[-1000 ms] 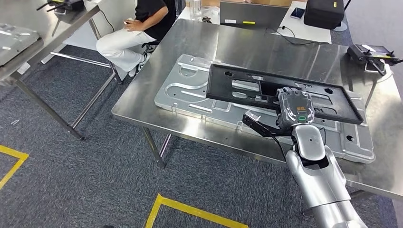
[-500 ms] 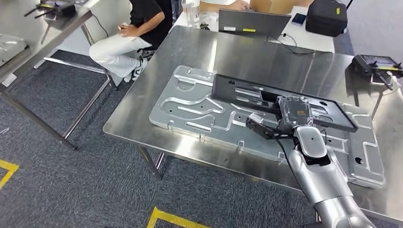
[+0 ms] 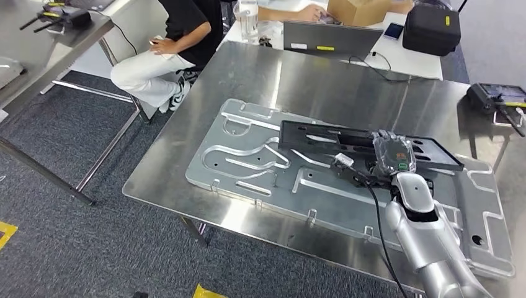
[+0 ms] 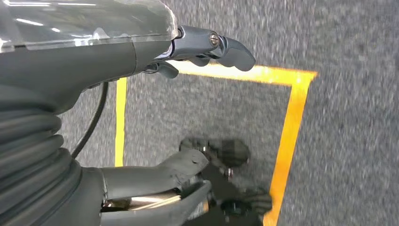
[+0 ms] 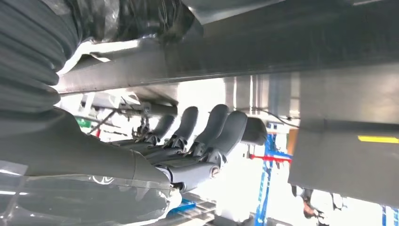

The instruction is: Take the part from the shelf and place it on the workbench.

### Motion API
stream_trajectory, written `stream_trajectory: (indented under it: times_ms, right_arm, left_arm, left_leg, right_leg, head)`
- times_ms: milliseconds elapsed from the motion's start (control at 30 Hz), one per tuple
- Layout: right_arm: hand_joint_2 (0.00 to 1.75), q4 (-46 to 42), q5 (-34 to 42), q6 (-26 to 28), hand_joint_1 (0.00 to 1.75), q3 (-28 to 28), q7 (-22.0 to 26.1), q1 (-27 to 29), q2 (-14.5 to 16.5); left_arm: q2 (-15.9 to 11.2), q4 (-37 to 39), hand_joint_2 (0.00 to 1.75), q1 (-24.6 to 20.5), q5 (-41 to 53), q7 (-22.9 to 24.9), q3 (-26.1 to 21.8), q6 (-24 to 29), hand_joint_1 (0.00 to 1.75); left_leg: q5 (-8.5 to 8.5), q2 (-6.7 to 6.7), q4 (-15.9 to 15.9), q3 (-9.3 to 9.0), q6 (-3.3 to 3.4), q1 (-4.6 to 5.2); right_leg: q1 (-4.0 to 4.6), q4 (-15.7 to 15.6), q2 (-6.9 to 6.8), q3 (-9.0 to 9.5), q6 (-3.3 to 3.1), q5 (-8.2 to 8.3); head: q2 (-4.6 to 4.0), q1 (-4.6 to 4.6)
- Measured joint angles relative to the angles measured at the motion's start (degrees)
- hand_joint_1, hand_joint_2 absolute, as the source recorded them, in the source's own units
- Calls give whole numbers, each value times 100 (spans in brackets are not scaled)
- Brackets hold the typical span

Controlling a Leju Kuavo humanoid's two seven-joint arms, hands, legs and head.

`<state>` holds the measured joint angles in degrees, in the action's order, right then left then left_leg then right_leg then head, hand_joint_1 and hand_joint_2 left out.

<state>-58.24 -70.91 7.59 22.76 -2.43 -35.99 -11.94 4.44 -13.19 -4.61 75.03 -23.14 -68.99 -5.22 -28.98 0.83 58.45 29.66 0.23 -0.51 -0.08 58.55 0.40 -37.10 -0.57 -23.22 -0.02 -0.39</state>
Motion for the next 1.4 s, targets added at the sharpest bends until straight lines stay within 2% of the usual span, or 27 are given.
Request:
stream_trajectory:
  times_ms: [67,167,200,233,267,333,367,400,533,600,667,700,733,767,833,900,967,1033,1067,1100,1167,1200,1233,1267,1300,1367,1400]
  right_arm:
    - [175,16,16,13,0,-11,5,-11,1]
    - [175,51,27,15,0,-22,8,-8,1]
    - [175,61,28,15,0,-24,9,1,2]
    - [175,67,30,16,0,-25,10,13,2]
    - [175,70,30,17,0,-27,10,23,2]
    - [175,70,32,25,0,-36,11,37,1]
    - [175,70,33,31,0,-40,12,40,1]
    - [175,70,33,37,0,-47,13,46,-2]
    - [175,66,34,51,0,-83,20,85,-17]
    - [175,64,39,53,0,-96,27,97,-37]
    - [175,64,50,54,0,-101,36,125,-56]
    - [175,64,56,54,0,-101,43,151,-65]
    - [175,64,59,53,0,-101,52,177,-71]
    - [175,63,62,52,0,-102,62,193,-76]
    - [175,52,66,52,0,-105,78,194,-88]
    - [175,34,68,52,0,-113,83,181,-96]
    - [175,22,69,52,0,-121,85,178,-100]
    - [175,15,72,52,0,-124,86,177,-101]
    - [175,10,74,52,0,-125,87,173,-101]
    - [175,4,83,56,0,-125,92,171,-100]
    - [87,-16,134,66,0,-125,112,183,-99]
    - [44,-28,176,71,0,-125,123,202,-98]
    - [0,-40,215,73,0,-126,131,227,-96]
    - [0,-58,258,74,0,-127,134,250,-90]
    - [0,-81,300,74,0,-128,136,269,-81]
    - [0,-176,389,74,0,-137,140,294,-49]
    - [0,-230,431,72,0,-144,142,299,-35]
  left_arm:
    - [2,4,0,-18,-36,-9,-1,-11,0]
    - [4,7,0,-35,-63,-14,-2,-31,0]
    - [4,7,0,-29,-66,-14,-2,-34,0]
    - [4,7,0,-24,-67,-15,-3,-38,0]
    - [4,7,0,-21,-69,-16,-3,-42,0]
    - [3,7,0,-22,-71,-20,-4,-53,0]
    - [3,7,0,-26,-72,-21,-5,-59,0]
    - [2,7,0,-26,-72,-21,-6,-64,0]
    - [8,9,0,-7,-78,-20,-8,-80,0]
    - [15,10,0,-16,-81,-17,-8,-101,0]
    - [15,11,0,-19,-94,-4,-9,-139,0]
    - [15,12,0,-15,-102,-1,-10,-166,0]
    - [15,12,0,-12,-110,-3,-12,-194,0]
    - [15,12,0,-10,-118,-10,-13,-223,0]
    - [19,12,0,-12,-129,-27,-14,-269,0]
    - [22,13,0,-18,-132,-33,-15,-286,0]
    - [22,14,0,-18,-135,-37,-17,-290,0]
    - [23,14,0,-12,-140,-39,-19,-292,0]
    - [24,15,0,-12,-144,-40,-19,-292,0]
    - [25,16,0,-13,-146,-40,-19,-291,0]
    - [26,18,0,-18,-148,-40,-19,-280,0]
    - [26,18,0,-17,-148,-40,-19,-274,0]
    - [26,18,0,-16,-148,-40,-20,-269,0]
    - [26,18,0,-15,-148,-40,-20,-267,0]
    - [26,18,0,-17,-148,-40,-21,-264,0]
    - [25,18,0,-40,-148,-39,-21,-260,0]
    - [25,18,0,-55,-149,-39,-21,-258,0]
  left_leg:
    - [-149,-26,354,150,-39,-7]
    - [-551,-43,1376,761,-77,-20]
    - [-575,-43,1552,915,-85,-20]
    - [-477,-43,1527,974,-86,-20]
    - [-263,-43,1289,929,-79,-20]
    - [206,-45,552,701,-45,-15]
    - [311,-46,270,611,-22,-1]
    - [363,-45,119,573,8,12]
    - [432,-58,6,537,135,1]
    - [461,-71,-36,510,187,-22]
    - [470,-72,-32,509,203,-22]
    - [473,-72,-25,511,204,-22]
    - [476,-73,-15,513,204,-23]
    - [475,-72,-7,515,201,-23]
    - [469,-68,11,517,186,-24]
    - [473,-58,27,529,136,-11]
    - [499,-50,22,540,59,-6]
    - [477,-46,43,564,-13,-16]
    - [365,-47,143,604,-38,-20]
    - [169,-49,359,681,-54,-25]
    - [-349,-56,1077,907,-73,-32]
    - [-541,-56,1415,990,-81,-33]
    - [-636,-56,1597,992,-85,-33]
    - [-632,-56,1572,889,-80,-32]
    - [-547,-56,1332,681,-67,-31]
    - [-337,-56,527,131,-17,-12]
    - [-263,-53,215,-49,12,5]
  right_leg:
    - [-29,-54,-1,110,-67,-32]
    - [-14,-61,-11,182,-141,-99]
    - [-9,-51,-5,197,-148,-122]
    - [-6,-36,4,214,-146,-149]
    - [-6,-15,14,236,-137,-179]
    - [-3,28,22,270,-105,-239]
    - [2,45,24,266,-83,-255]
    - [6,53,25,254,-58,-263]
    - [7,120,28,213,53,-333]
    - [-15,540,12,33,108,-602]
    - [-44,1261,2,-312,157,-946]
    - [-60,1537,-2,-449,177,-1035]
    - [-76,1629,-7,-495,192,-1020]
    - [-92,1502,-12,-429,201,-902]
    - [-115,742,-19,-42,197,-531]
    - [-93,156,-17,250,170,-315]
    - [-54,63,-6,279,126,-265]
    - [-68,29,-13,254,41,-202]
    - [-77,7,-24,234,-10,-161]
    - [-86,-15,-37,203,-57,-116]
    - [-66,-10,-50,99,-103,-39]
    - [-54,1,-53,35,-108,2]
    - [-43,14,-54,-32,-109,43]
    - [-33,29,-54,-100,-105,86]
    - [-26,43,-52,-165,-98,130]
    - [-10,81,-45,-277,-64,219]
    - [-6,93,-44,-314,-37,265]
  head:
    - [0,-4]
    - [0,-7]
    - [0,-7]
    - [0,-8]
    - [0,-8]
    - [0,-8]
    - [0,-9]
    - [-1,-6]
    - [-1,-5]
    - [0,-2]
    - [0,0]
    - [0,0]
    - [0,0]
    - [0,0]
    - [0,0]
    - [-1,-2]
    - [-1,-3]
    - [-1,-3]
    - [-1,-4]
    - [-1,-6]
    - [-1,-9]
    - [0,-9]
    - [0,-9]
    - [0,-9]
    - [0,-9]
    - [1,-10]
    - [1,-7]
